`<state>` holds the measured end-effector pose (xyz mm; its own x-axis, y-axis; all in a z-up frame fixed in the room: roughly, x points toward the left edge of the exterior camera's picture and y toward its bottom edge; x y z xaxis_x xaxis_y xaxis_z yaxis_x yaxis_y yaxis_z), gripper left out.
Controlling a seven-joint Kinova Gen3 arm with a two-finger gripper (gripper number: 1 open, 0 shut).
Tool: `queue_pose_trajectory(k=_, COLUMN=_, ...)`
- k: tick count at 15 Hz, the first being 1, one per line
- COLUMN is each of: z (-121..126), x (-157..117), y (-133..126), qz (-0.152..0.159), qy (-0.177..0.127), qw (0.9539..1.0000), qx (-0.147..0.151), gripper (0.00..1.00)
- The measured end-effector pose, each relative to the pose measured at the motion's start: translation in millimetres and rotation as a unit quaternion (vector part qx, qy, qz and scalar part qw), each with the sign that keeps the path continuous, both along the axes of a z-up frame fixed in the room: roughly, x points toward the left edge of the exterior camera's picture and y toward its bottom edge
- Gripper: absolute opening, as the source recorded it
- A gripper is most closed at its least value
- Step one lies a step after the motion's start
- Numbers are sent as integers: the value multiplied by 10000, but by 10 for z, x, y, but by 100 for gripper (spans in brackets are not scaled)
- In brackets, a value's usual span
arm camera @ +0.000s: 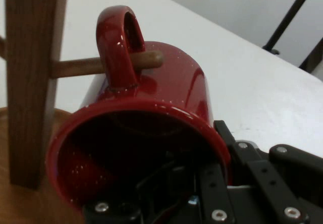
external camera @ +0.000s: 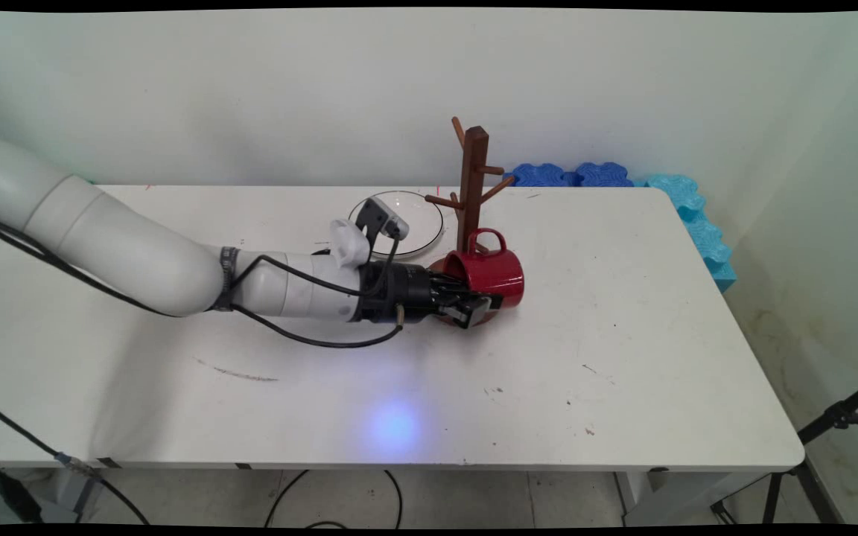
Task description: Place the picked object on the table
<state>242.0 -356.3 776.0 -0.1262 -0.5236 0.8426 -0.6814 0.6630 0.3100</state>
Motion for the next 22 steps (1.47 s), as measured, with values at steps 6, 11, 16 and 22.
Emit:
queue_pose_trajectory(k=6, z=217, x=62, y=222, qz=-276, qy=161, qw=9995, qx=1, gripper=0)
queue_pose_trajectory(k=11, z=442, x=165, y=391, qz=-529, qy=141, qw=9985, qx=-28, gripper=0)
queue_pose_trajectory(k=16, z=750, x=400, y=447, qz=-663, qy=-345, qw=9972, qx=45, gripper=0)
queue_pose_trajectory(k=22, z=1049, x=610, y=399, qz=-758, qy=-780, qw=9940, qx=132, gripper=0)
